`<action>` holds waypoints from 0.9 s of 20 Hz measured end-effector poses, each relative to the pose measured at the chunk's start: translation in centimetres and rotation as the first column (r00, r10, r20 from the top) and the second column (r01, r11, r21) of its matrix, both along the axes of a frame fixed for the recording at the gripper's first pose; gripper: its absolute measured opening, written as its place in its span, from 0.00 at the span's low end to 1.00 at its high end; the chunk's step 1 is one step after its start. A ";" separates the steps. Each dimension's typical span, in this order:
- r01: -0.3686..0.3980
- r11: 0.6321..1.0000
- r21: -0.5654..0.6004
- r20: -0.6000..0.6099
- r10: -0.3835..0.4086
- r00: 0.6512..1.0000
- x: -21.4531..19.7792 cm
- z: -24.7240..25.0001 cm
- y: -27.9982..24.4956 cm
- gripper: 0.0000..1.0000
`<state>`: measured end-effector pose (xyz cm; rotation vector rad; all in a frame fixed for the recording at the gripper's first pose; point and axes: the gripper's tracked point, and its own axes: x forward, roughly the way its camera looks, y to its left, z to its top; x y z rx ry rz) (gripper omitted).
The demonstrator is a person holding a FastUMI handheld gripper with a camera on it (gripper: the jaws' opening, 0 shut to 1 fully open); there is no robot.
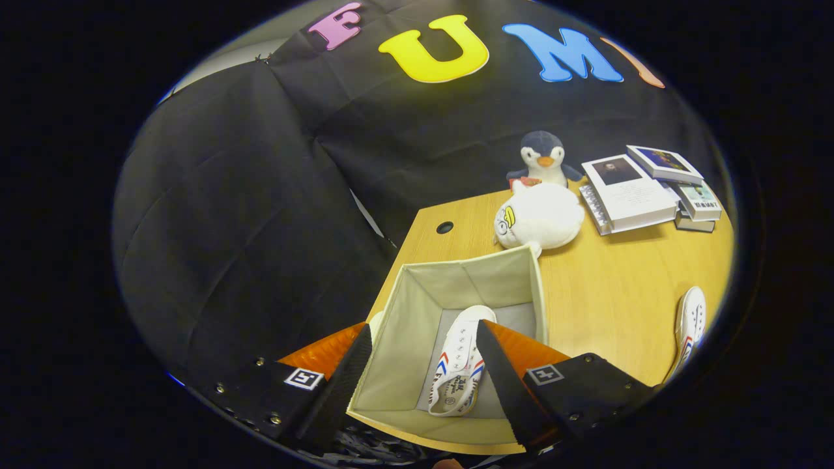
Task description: Open the storage box then place both shoes into the box .Put the left shoe in first, then the right shoe, with the right side of both shoes facing outward in a uniform manner.
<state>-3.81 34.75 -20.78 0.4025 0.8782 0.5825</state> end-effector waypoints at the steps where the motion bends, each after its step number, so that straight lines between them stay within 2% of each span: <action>1: 0.006 1.000 -0.010 0.023 -0.005 1.000 0.1 0.4 -1.3 0.98; 4: 0.038 0.998 -0.041 0.080 -0.034 0.996 0.5 1.3 -5.7 0.98; 9: 0.121 0.990 -0.077 0.101 -0.113 0.988 1.4 1.5 -12.9 0.98; 18: 0.235 0.953 -0.189 0.103 -0.219 0.970 1.5 -1.7 -25.2 0.98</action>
